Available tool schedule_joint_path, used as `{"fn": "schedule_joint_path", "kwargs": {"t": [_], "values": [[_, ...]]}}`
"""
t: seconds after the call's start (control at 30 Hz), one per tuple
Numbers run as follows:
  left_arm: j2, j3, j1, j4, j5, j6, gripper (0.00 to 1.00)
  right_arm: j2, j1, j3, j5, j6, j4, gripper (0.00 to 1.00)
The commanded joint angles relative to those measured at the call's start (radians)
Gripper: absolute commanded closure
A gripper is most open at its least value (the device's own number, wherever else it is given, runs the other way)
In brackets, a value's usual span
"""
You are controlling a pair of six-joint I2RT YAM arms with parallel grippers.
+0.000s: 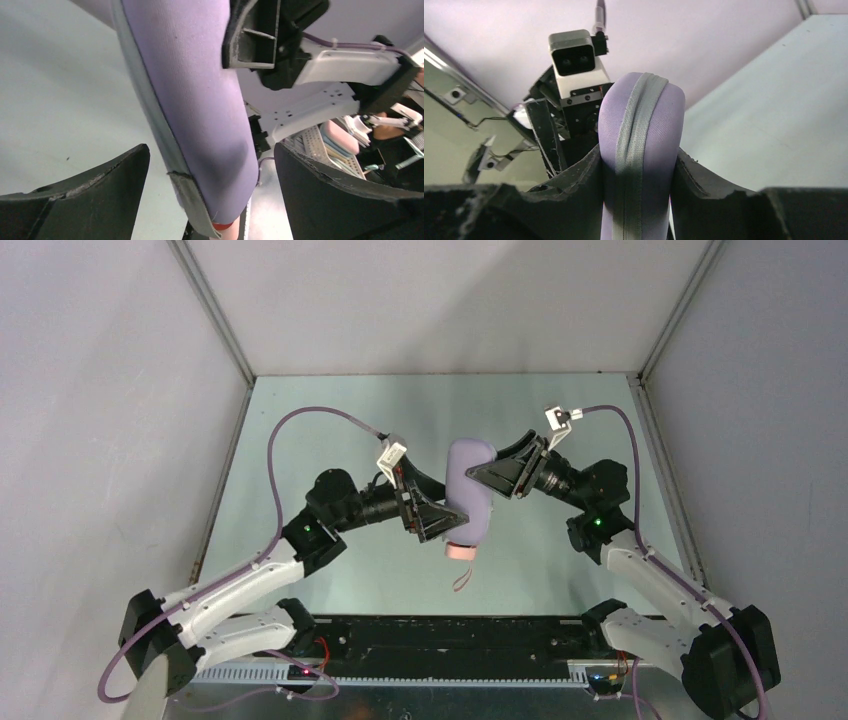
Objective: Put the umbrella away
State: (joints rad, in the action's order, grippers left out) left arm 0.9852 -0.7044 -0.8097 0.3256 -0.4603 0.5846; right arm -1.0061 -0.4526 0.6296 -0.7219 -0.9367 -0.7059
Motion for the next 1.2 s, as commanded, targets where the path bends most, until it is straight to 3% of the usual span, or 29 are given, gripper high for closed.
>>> {"fn": "schedule_joint_path", "kwargs": {"t": [0.0,0.23,0.3,0.33,0.37,0.4,0.43,0.47,0.53,0.67,0.73,0.87,0.97,1.17], "values": [[0.036,-0.029,0.003,0.09,-0.141,0.059,0.0,-0.016,-0.007,0.008,-0.019,-0.152,-0.291,0.74],[0.123,-0.075,-0.023,0.015,-0.143,0.058,0.08,0.013,-0.059,0.007,0.108,-0.075,-0.305,0.78],[0.121,-0.098,-0.027,-0.017,-0.139,0.044,0.2,0.022,-0.072,0.006,0.126,-0.046,-0.295,0.78],[0.119,-0.122,-0.028,-0.061,-0.138,0.025,0.34,0.025,-0.076,0.001,0.128,-0.031,-0.29,0.74],[0.115,-0.139,-0.029,-0.144,-0.122,-0.009,0.42,0.034,-0.076,-0.003,0.127,-0.022,-0.287,0.7],[0.109,-0.174,-0.029,-0.19,-0.111,-0.031,0.56,0.051,-0.075,-0.016,0.13,-0.011,-0.267,0.61],[0.105,-0.193,-0.028,-0.293,-0.084,-0.075,0.61,0.063,-0.069,-0.03,0.135,-0.004,-0.252,0.56],[0.095,-0.229,-0.028,-0.346,-0.064,-0.094,0.69,0.092,-0.065,-0.037,0.145,0.015,-0.201,0.41],[0.084,-0.29,-0.029,-0.513,0.009,-0.161,0.75,0.149,-0.049,-0.049,0.152,0.071,-0.085,0.22],[0.123,-0.439,-0.028,-0.861,0.13,-0.249,0.78,0.291,-0.03,-0.051,0.163,0.325,0.246,0.09],[0.146,-0.507,-0.028,-0.994,0.191,-0.272,0.79,0.359,-0.036,-0.051,0.17,0.476,0.412,0.09],[0.178,-0.612,-0.028,-1.174,0.31,-0.287,0.79,0.441,-0.109,-0.071,0.297,0.72,0.612,0.2],[0.231,-0.714,-0.037,-1.312,0.361,-0.299,0.8,0.44,-0.187,-0.177,0.42,0.773,0.442,0.33],[0.275,-0.818,-0.062,-1.46,0.429,-0.31,0.83,0.291,-0.424,-0.279,0.672,1.039,0.196,0.4]]}}
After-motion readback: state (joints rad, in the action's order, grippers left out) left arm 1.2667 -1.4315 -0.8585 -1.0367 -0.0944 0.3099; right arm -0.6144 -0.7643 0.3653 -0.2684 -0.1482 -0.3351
